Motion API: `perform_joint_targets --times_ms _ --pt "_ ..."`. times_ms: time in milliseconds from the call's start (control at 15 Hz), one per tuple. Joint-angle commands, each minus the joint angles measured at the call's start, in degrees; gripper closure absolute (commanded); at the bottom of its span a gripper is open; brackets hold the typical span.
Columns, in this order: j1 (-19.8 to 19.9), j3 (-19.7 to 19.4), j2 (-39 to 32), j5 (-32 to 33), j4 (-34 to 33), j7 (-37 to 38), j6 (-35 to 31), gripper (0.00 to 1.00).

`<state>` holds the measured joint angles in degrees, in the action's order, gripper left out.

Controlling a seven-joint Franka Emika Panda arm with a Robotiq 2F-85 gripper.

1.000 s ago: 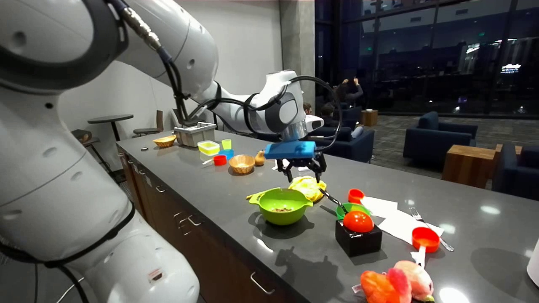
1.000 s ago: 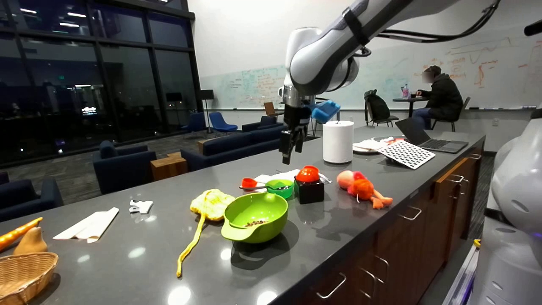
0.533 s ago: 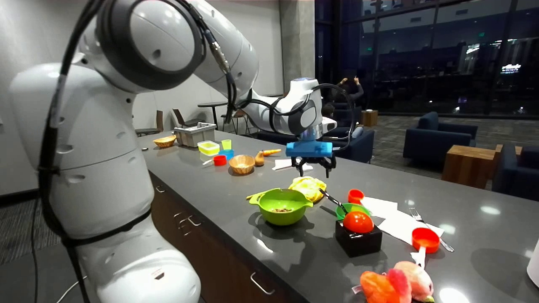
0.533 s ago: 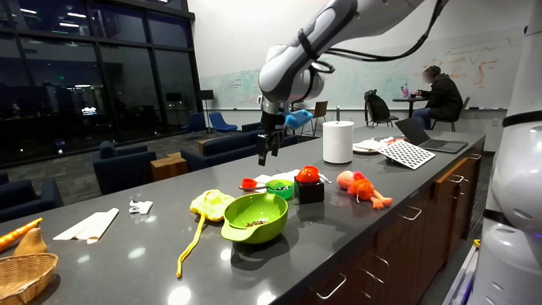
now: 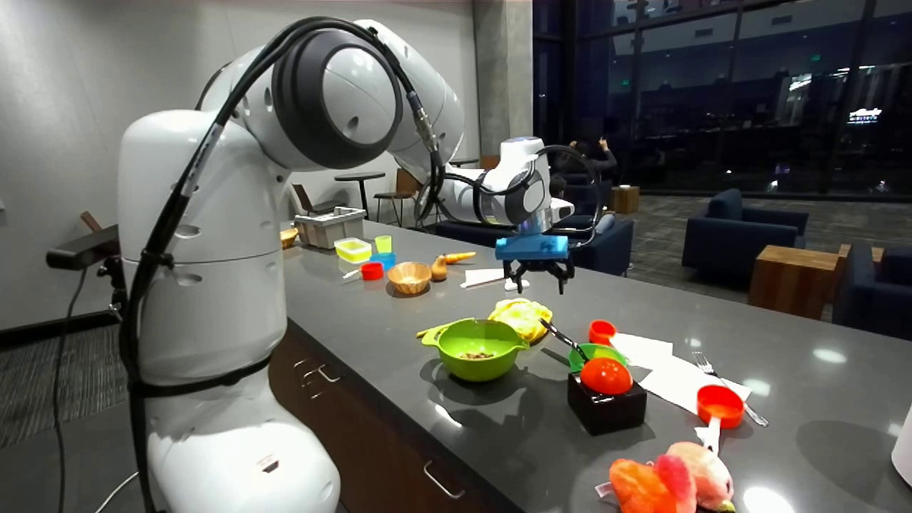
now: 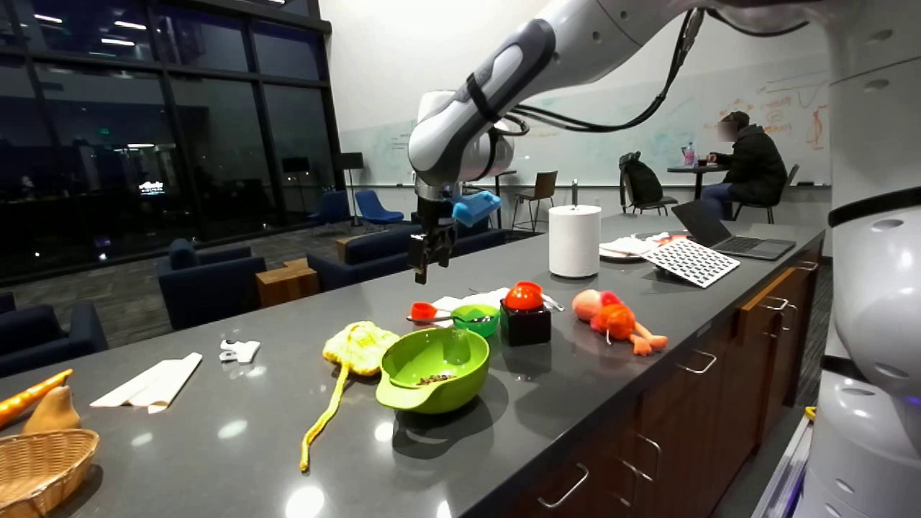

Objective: Move the small green bowl backwards

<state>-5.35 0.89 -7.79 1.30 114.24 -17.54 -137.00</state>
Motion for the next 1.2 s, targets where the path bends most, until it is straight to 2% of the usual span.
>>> perform_joint_targets --times_ms 0,200,667,1133 --pt "1.18 1.21 0.00 0.28 -0.20 0.23 0.23 0.00" --pt "1.96 1.40 -0.55 -0.92 -0.56 -2.00 1.11 0.00" --pt "6.92 2.00 -1.75 -10.96 -0.92 -19.29 8.41 0.00" --pt "9.60 1.41 -4.39 -14.33 -1.75 -27.16 11.51 0.00"
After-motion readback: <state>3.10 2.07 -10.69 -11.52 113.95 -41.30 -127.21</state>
